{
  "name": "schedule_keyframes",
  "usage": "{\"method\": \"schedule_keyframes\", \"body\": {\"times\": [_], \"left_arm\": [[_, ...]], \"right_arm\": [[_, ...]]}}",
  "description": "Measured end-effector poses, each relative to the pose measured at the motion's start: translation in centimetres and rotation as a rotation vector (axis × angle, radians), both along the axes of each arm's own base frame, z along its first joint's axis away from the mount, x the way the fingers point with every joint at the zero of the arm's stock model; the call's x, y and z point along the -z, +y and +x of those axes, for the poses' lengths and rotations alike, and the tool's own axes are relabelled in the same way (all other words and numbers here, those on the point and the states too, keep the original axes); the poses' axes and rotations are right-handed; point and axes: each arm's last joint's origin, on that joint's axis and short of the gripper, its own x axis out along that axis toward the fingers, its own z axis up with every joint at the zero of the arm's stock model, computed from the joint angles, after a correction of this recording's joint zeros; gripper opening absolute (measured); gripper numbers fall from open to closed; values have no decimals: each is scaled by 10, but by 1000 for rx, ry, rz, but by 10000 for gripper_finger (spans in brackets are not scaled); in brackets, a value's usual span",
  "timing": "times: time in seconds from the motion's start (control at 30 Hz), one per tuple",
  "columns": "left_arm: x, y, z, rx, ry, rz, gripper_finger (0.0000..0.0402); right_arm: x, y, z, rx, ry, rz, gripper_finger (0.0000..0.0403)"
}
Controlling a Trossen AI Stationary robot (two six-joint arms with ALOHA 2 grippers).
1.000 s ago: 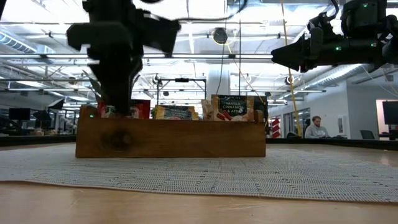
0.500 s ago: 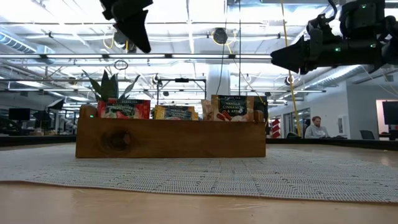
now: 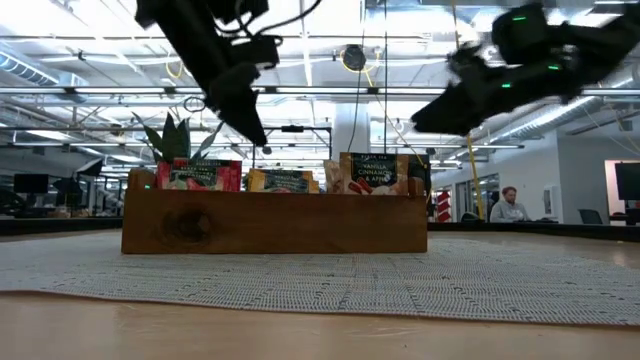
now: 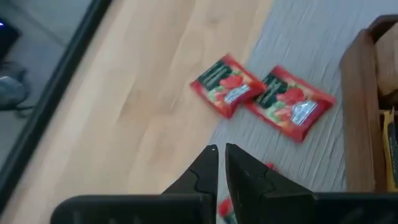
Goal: Pick & Place Tea
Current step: Put the red tea bag into the left compartment of the wood organizer
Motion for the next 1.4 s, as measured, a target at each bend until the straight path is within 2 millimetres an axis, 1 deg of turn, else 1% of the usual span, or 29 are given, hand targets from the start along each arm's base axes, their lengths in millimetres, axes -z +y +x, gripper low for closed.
{"method": "schedule_keyframes", "body": {"times": [0.07, 0.13, 0.17, 0.3, 0.4, 0.5, 0.6, 0.67, 0.77, 0.9, 1.03, 1.13, 1.27, 1.4], "left_arm": [[0, 9, -2, 43, -72, -14, 37], [-4, 15, -2, 91, -203, 0, 37], [-2, 18, -3, 108, -250, 10, 37], [20, 29, -16, 98, -303, 44, 37], [29, 37, -23, 70, -376, 63, 37], [38, 40, -28, 78, -404, 56, 37], [38, 42, -29, 83, -428, 77, 37], [38, 44, -30, 86, -421, 88, 37], [37, 45, -29, 102, -429, 105, 37], [38, 46, -30, 102, -416, 107, 37], [39, 47, -30, 97, -409, 103, 37], [39, 47, -31, 95, -403, 98, 37], [40, 46, -31, 85, -404, 85, 37], [41, 46, -31, 76, -401, 72, 37]], "right_arm": [[-3, -7, 16, -28, 87, 16, 254], [-5, -15, 35, -67, 129, 16, 254], [-5, -18, 45, -88, 146, 15, 254], [11, -33, 82, -159, 245, 76, 254], [28, -36, 109, -223, 304, 121, 254], [45, -32, 134, -265, 389, 155, 254], [59, -24, 156, -323, 473, 156, 254], [62, -16, 171, -354, 513, 119, 254], [65, -8, 187, -337, 578, 35, 254], [66, -4, 199, -299, 624, -40, 254], [72, -5, 203, -272, 651, -44, 254], [76, -7, 200, -262, 683, -4, 254], [77, -9, 197, -246, 704, 10, 254], [76, -14, 196, -180, 709, 17, 247]]}}
